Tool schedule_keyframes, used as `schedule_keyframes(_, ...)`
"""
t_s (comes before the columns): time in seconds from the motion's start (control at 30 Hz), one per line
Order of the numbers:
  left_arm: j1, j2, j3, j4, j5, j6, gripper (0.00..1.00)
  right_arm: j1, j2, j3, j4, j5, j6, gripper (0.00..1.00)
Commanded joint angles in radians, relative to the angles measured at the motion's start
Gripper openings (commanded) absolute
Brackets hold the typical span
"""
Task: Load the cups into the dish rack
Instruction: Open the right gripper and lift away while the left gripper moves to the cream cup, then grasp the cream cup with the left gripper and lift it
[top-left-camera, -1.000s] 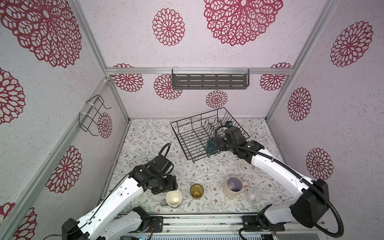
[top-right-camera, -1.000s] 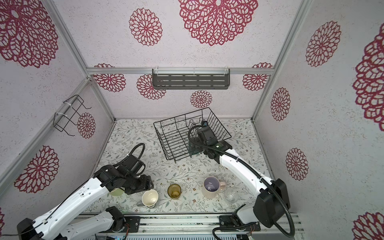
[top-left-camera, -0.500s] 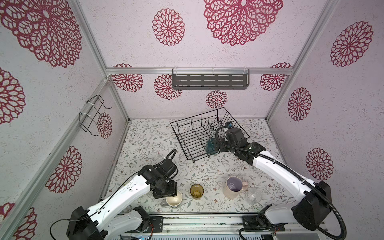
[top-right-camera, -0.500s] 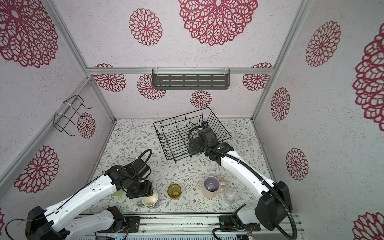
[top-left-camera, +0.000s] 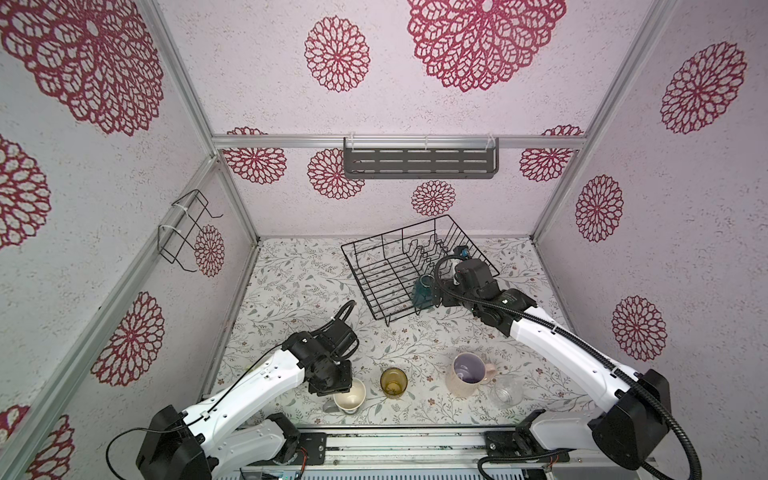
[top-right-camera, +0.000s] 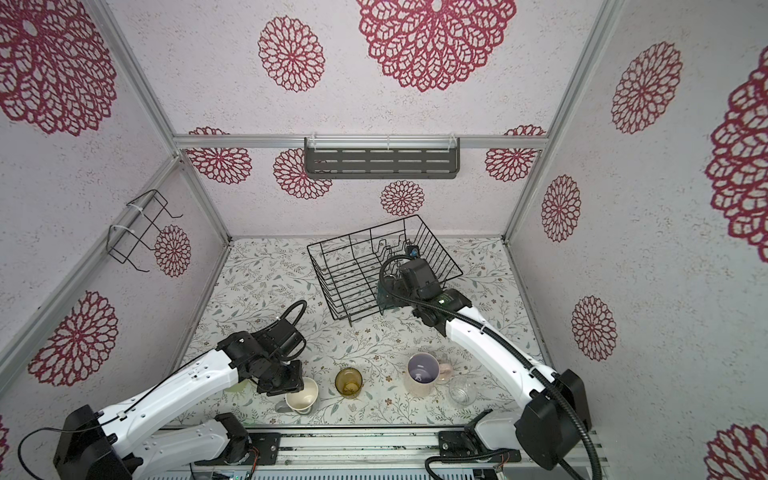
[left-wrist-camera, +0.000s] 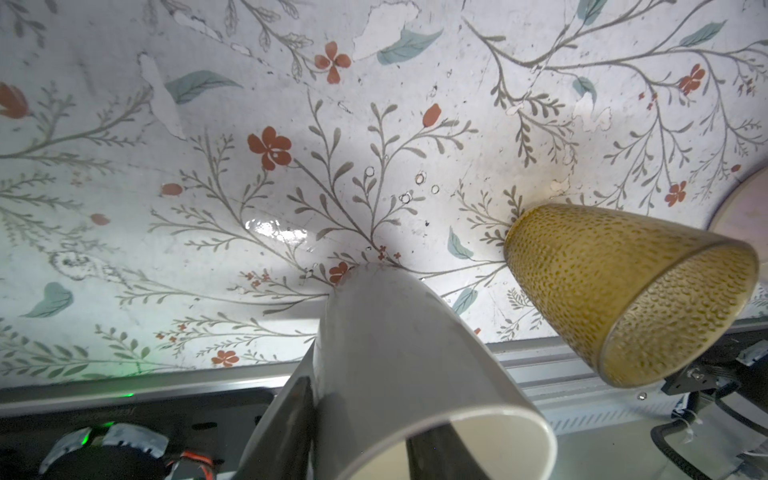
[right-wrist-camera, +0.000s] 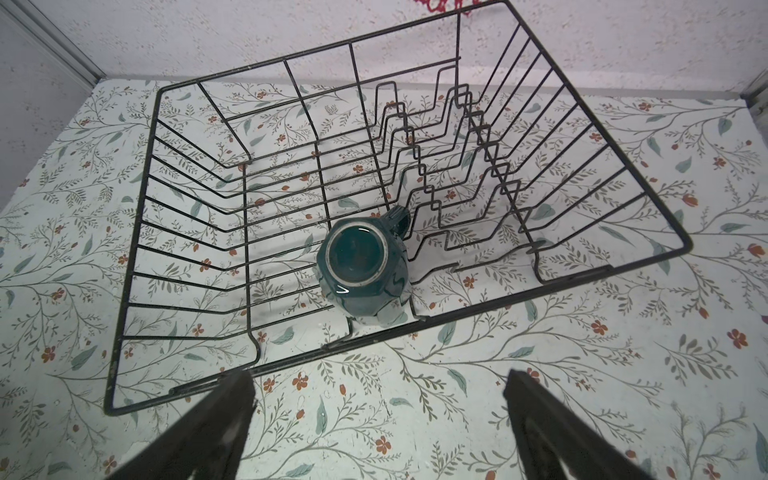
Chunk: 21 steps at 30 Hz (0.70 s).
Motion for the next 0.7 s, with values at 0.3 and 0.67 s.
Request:
schedule_keyframes(0.3,-0.018,0.070,0.070,0.025,-0.083,-0.014,0.13,-0.002,-0.128,-0.077,0.115,0.042,0.025,0.97)
schedule_keyframes(0.67,-0.016,-0.024,0.154,0.032,-0.141,-0.019,0.00,-0.003,-0.139,-0.087,0.119,0.003,0.007,0.97)
